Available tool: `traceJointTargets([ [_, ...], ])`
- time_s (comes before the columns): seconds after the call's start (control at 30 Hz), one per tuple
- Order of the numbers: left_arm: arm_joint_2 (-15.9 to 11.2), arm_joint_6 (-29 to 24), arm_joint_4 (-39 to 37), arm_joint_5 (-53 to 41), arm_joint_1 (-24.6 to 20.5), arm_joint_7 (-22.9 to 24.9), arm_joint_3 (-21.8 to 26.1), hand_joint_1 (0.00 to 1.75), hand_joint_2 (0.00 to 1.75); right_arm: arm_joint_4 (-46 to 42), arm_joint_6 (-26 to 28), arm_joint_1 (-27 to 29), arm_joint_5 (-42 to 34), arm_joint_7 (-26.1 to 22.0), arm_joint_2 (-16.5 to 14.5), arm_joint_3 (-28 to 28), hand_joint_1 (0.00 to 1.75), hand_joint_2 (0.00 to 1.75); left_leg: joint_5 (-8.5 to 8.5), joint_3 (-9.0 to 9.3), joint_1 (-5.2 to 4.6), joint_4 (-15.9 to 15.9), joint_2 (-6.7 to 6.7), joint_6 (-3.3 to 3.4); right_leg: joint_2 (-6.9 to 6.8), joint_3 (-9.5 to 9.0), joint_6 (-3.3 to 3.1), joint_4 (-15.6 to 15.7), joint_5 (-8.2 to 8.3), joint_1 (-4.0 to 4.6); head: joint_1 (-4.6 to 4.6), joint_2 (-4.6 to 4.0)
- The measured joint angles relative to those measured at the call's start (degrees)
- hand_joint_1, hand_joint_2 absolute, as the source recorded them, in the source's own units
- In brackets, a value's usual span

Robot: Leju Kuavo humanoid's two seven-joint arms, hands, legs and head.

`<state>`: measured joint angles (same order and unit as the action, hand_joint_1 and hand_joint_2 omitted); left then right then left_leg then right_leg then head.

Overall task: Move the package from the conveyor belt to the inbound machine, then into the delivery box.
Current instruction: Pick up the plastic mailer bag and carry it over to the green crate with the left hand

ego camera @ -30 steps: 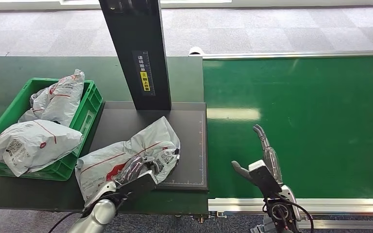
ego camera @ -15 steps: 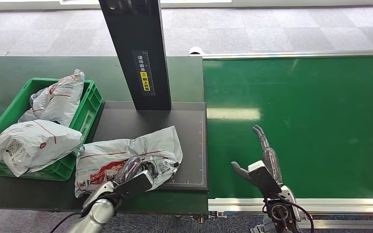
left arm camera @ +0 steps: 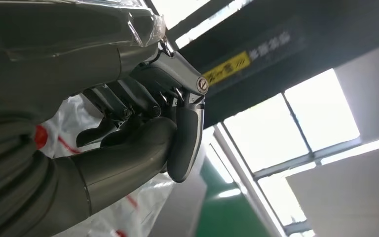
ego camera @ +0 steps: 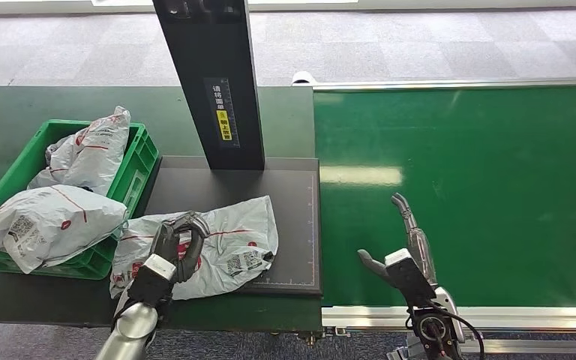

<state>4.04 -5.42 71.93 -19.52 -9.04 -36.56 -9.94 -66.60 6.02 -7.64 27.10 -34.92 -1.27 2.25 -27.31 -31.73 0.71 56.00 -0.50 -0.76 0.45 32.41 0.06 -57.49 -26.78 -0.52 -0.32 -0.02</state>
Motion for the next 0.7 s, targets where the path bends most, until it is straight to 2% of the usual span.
traceJointTargets([
  [0.17,0.49,-1.23,5.04,3.66,1.88,-2.85,1.48,1.75,1.75,0.02,0.02,-0.1,-0.34,-0.22,-0.01,0.0,0.0,1.75,0.0,-0.08,0.0,0.0,-0.01,0.0,0.0,0.06,0.0,0.0,0.0,0.0,0.01,0.01],
  [0.33,0.45,-0.99,9.07,5.21,3.05,-3.49,1.38,1.75,1.75,0.02,-0.01,-0.4,-0.51,-0.34,-0.02,0.01,0.0,1.75,0.0,-0.09,0.0,0.0,-0.03,0.0,-0.01,0.09,0.0,0.0,0.0,0.0,0.01,0.01],
  [0.37,0.37,-0.71,9.44,4.06,3.16,-3.52,1.09,1.67,1.75,0.02,-0.03,-0.48,-0.53,-0.35,-0.02,0.02,0.0,1.75,0.0,-0.09,0.0,0.0,-0.04,0.0,-0.01,0.09,0.0,0.0,0.0,0.0,0.01,0.01],
  [0.47,0.2,-0.2,9.78,0.4,3.38,-3.44,0.02,0.4,1.75,0.03,-0.07,-0.66,-0.54,-0.39,-0.02,0.04,0.0,1.75,0.0,-0.1,0.0,0.0,-0.03,0.0,-0.01,0.1,0.0,0.0,0.0,0.0,0.01,0.01],
  [0.5,0.14,-0.04,9.82,-0.64,3.43,-3.16,-0.31,0.03,1.75,0.03,-0.08,-0.69,-0.54,-0.4,-0.01,0.04,0.0,1.75,0.0,-0.1,0.0,0.0,-0.02,0.0,-0.01,0.1,0.0,0.0,0.0,0.0,0.02,0.01],
  [0.7,-0.34,-0.7,8.07,-14.52,3.34,4.17,-2.8,0.0,1.75,0.02,-0.21,-0.7,-0.42,-0.4,0.0,0.04,0.0,1.75,0.0,-0.11,0.0,0.01,-0.01,0.0,0.0,0.13,0.0,0.0,0.0,-0.01,0.0,0.02],
])
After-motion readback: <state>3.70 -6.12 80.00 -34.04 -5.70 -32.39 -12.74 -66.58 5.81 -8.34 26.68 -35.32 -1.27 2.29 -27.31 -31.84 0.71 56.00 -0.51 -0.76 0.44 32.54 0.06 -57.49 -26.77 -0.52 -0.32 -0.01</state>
